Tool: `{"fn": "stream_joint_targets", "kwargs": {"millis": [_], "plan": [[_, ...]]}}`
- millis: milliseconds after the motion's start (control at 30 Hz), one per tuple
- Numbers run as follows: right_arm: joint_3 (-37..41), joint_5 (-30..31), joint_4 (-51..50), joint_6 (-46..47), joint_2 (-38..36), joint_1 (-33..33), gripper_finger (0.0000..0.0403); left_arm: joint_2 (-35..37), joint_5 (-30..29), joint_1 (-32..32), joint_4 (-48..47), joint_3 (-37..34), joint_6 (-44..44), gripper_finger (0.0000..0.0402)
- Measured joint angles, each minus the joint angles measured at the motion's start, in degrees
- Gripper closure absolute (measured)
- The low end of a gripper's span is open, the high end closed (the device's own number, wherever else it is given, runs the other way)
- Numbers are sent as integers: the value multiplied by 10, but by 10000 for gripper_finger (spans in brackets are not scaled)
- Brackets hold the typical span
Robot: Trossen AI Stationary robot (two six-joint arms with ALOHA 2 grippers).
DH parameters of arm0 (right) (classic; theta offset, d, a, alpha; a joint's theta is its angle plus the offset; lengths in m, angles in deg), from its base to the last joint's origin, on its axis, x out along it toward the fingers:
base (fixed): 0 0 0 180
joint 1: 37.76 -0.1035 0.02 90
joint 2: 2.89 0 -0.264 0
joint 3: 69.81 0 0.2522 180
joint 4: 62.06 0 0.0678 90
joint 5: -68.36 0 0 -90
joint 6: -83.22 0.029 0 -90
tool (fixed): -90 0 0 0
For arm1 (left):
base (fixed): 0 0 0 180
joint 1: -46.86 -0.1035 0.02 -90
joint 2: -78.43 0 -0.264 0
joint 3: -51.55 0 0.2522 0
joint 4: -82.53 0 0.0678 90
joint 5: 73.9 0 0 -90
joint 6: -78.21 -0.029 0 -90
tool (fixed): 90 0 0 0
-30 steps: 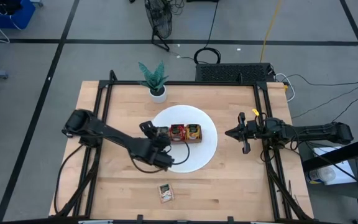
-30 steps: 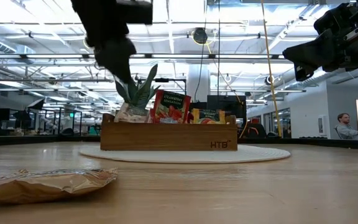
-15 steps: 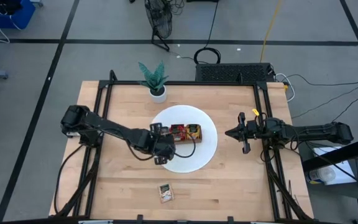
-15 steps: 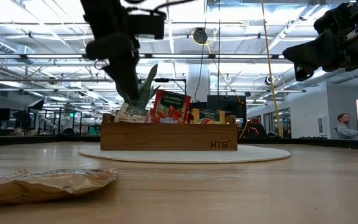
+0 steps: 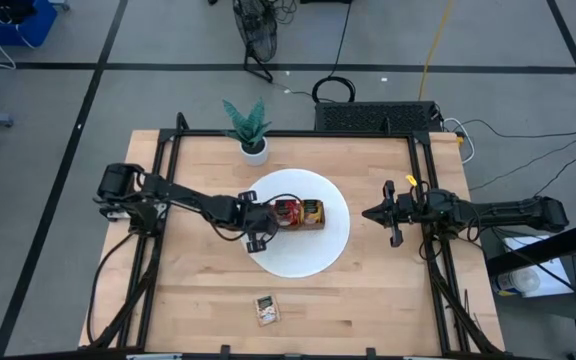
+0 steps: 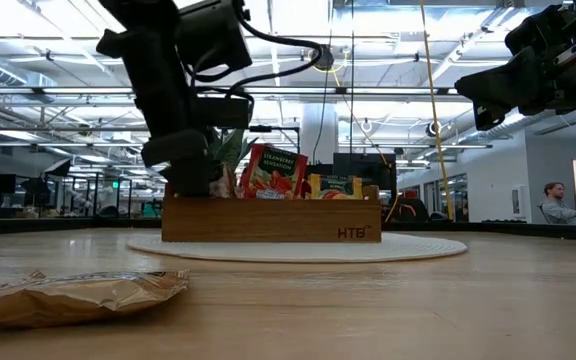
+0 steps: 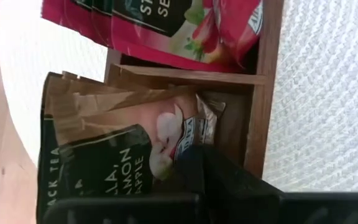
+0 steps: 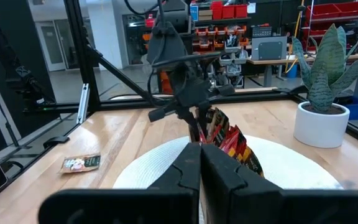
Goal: Pick & Place Tea
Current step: Put the brown tea bag into the left section of the wooden organizer
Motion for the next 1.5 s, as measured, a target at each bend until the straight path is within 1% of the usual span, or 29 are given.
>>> {"fn": "stream_joint_targets", "kwargs": {"millis": [167,367,633,833,900,933,967,1033,1100,1133,1167,1233,1300,1367,1500], "plan": [[0,0,0,0,0,0,399,0,-2,-1,3,-3,4,392],[0,0,0,0,0,0,399,26,2,4,-10,-1,6,397],[0,0,0,0,0,0,398,72,-3,6,-18,-1,14,366],[0,0,-1,0,0,0,398,101,-10,10,-22,-1,16,375],[0,0,-1,0,0,0,399,126,10,21,-20,3,23,386],[0,0,-1,0,0,0,399,141,33,30,-17,4,28,393],[0,0,0,0,0,0,399,154,69,40,-10,4,38,396],[0,0,0,0,0,0,398,171,163,66,30,4,80,394],[0,0,0,0,0,0,399,175,247,103,98,0,137,381],[0,0,-1,0,0,0,399,172,271,126,135,-2,145,372],[0,0,-3,0,0,0,399,163,280,146,182,-2,145,361],[0,0,-1,0,0,0,399,138,283,184,256,-1,149,337],[0,0,-1,0,0,0,399,105,263,214,283,2,161,309],[0,0,0,0,0,0,399,67,236,238,286,9,186,278],[0,0,-1,0,0,0,399,-4,230,268,257,44,226,229]]}}
